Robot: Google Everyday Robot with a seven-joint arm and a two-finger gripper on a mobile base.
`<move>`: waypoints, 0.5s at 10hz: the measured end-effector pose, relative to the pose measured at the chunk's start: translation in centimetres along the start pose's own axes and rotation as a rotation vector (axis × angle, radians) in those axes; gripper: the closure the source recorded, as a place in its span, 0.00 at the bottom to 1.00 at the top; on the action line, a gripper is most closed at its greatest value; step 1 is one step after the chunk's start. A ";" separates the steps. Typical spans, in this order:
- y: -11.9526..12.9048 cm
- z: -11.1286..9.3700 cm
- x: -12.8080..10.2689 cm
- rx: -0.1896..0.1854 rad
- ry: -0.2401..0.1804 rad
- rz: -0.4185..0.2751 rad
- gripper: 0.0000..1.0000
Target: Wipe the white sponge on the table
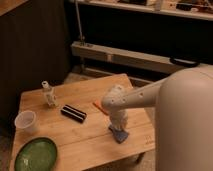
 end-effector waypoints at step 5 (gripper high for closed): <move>2.9 0.7 5.9 -0.030 0.019 -0.078 1.00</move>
